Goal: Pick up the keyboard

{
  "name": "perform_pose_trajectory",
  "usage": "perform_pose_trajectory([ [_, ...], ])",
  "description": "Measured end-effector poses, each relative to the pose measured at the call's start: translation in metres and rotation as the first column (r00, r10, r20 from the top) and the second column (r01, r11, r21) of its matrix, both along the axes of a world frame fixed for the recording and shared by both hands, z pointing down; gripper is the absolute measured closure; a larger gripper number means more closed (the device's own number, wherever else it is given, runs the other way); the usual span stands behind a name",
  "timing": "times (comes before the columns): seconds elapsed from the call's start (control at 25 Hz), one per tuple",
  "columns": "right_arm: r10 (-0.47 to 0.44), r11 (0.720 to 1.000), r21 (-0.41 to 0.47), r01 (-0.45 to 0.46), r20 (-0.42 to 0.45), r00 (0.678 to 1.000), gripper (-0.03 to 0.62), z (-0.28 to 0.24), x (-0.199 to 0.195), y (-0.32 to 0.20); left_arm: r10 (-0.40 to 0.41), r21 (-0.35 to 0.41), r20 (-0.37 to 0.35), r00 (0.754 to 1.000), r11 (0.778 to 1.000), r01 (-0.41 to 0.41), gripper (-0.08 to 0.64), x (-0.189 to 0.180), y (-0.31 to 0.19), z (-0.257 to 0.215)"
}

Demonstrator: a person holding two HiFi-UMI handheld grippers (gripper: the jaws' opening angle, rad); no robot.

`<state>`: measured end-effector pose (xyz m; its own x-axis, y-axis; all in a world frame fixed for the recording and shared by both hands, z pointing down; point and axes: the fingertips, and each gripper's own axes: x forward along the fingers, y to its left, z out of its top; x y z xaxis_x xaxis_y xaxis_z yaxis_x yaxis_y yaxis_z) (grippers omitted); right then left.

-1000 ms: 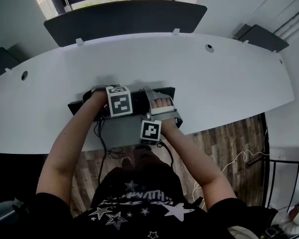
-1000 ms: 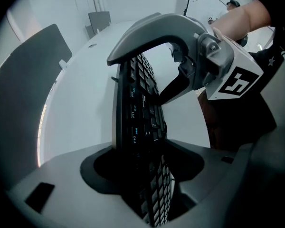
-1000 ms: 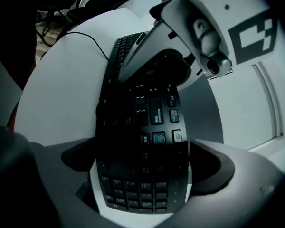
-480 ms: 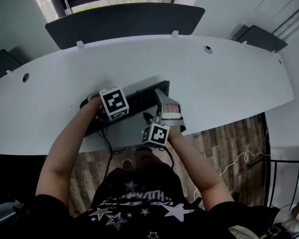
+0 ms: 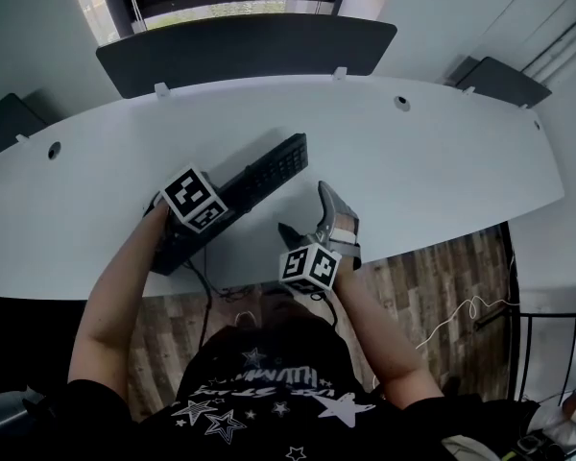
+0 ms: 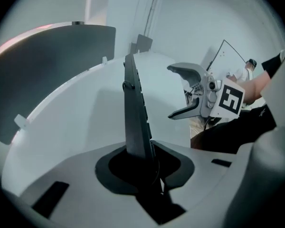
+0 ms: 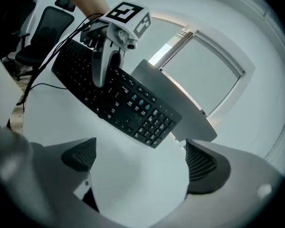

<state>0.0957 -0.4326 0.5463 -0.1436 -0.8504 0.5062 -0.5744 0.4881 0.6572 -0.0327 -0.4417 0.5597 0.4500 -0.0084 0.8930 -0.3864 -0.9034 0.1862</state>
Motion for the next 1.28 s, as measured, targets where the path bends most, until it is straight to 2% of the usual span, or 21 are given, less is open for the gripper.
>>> perform_pose_trajectory([
  [0.12,0.050,0.999,-0.021,-0.048,0.103,0.993,0.018,-0.006,0.003,0.003,-0.106,-0.032,-0.107,0.989,0.994,0.103,0.471,-0.017,-0.005,-0.018],
  [0.24,0.101,0.994,-0.053,-0.093,0.181,0.978,0.018,-0.011,0.003,0.010,-0.207,-0.044,-0.226,0.952,0.978,0.203,0.472,-0.036,-0.006,-0.041],
  [0.4,0.089,0.996,-0.034,-0.084,0.180,0.980,0.018,-0.019,-0.008,0.017,-0.333,-0.042,-0.373,0.866,0.939,0.342,0.475,-0.066,-0.002,-0.067],
  [0.6,0.087,0.996,-0.041,-0.079,0.221,0.971,0.018,-0.028,-0.030,0.038,-0.450,-0.120,-0.496,0.743,0.883,0.455,0.477,-0.091,0.029,-0.085],
  [0.68,0.093,0.995,-0.050,-0.083,0.249,0.964,0.019,-0.030,-0.040,0.049,-0.487,-0.162,-0.535,0.690,0.861,0.482,0.477,-0.100,0.043,-0.086],
  [0.76,0.099,0.995,-0.054,-0.087,0.296,0.950,0.021,-0.034,-0.050,0.061,-0.507,-0.185,-0.566,0.650,0.847,0.499,0.477,-0.106,0.056,-0.086],
  [0.96,0.101,0.995,-0.054,-0.086,0.455,0.885,0.047,-0.051,-0.071,0.087,-0.514,-0.182,-0.605,0.608,0.833,0.523,0.479,-0.106,0.084,-0.087],
  [1.16,0.079,0.996,-0.016,-0.084,0.566,0.820,0.136,-0.067,-0.075,0.106,-0.536,-0.272,-0.656,0.532,0.825,0.496,0.479,-0.089,0.111,-0.087],
  [1.28,0.066,0.995,0.016,-0.095,0.604,0.794,0.149,-0.076,-0.067,0.115,-0.546,-0.299,-0.680,0.488,0.815,0.496,0.479,-0.078,0.121,-0.089],
])
